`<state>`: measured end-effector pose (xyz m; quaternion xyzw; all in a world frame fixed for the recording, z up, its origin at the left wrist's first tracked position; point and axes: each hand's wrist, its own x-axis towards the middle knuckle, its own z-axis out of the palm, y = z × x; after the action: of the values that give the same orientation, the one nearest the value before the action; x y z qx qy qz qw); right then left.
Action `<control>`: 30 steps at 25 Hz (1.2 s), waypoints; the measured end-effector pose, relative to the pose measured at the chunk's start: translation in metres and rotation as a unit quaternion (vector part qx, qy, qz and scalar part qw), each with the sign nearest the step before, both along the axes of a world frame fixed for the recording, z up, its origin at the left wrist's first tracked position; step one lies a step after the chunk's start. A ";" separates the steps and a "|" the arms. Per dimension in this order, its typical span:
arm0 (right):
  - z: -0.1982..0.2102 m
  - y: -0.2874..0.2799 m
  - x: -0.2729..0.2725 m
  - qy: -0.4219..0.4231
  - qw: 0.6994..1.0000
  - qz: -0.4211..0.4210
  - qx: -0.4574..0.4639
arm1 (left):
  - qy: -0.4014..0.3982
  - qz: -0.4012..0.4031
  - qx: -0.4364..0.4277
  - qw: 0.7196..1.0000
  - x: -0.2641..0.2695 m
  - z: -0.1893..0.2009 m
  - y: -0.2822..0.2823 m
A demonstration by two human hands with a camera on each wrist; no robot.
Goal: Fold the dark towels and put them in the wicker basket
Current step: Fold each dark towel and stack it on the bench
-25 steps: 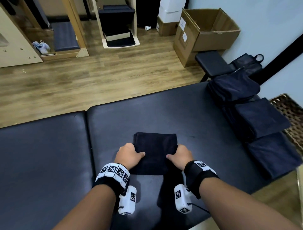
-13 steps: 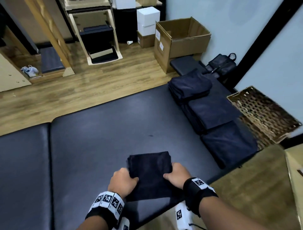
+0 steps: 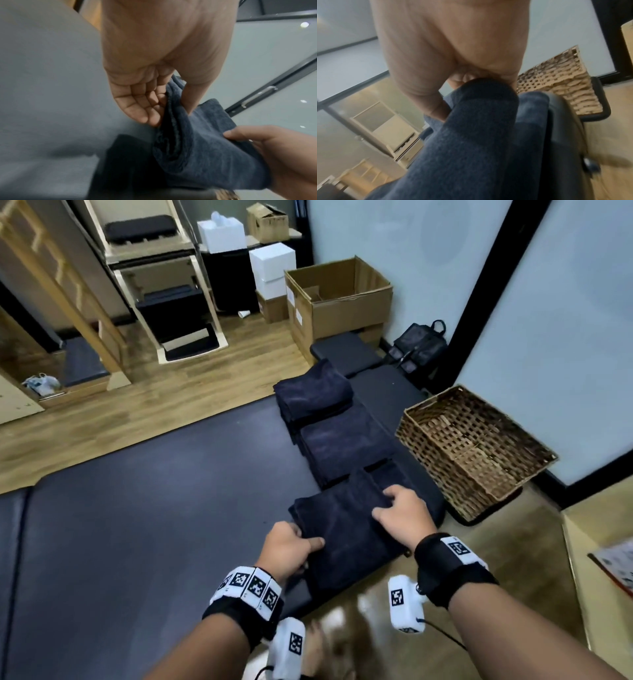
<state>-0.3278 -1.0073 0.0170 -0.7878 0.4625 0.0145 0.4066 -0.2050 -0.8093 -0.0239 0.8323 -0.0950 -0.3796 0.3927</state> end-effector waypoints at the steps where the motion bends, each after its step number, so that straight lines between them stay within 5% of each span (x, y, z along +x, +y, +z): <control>1: -0.001 -0.016 -0.002 -0.004 1.000 -0.011 -0.002 | 0.011 -0.007 -0.008 1.000 -0.004 0.000 -0.017; 7: -0.029 -0.095 -0.009 0.006 0.999 0.006 -0.048 | 0.020 -0.003 -0.013 1.000 -0.012 -0.032 -0.087; 14: -0.046 -0.112 -0.002 0.063 0.925 0.303 -0.220 | -0.119 -0.043 0.094 0.988 0.002 -0.041 -0.107; 19: -0.056 -0.133 0.007 0.081 0.964 0.236 -0.094 | -0.021 -0.062 0.169 0.983 0.008 -0.053 -0.109; 24: -0.052 -0.138 0.023 0.065 0.977 0.176 -0.100 | -0.027 0.022 0.190 0.981 0.000 -0.039 -0.117; 30: -0.065 -0.152 0.009 0.098 0.976 0.193 0.019 | 0.025 0.120 0.179 0.976 -0.036 -0.031 -0.126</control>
<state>-0.3190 -1.1596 -0.0482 -0.8490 0.3394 0.1786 0.3635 -0.2413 -0.9351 -0.0548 0.8847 0.0846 -0.3609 0.2827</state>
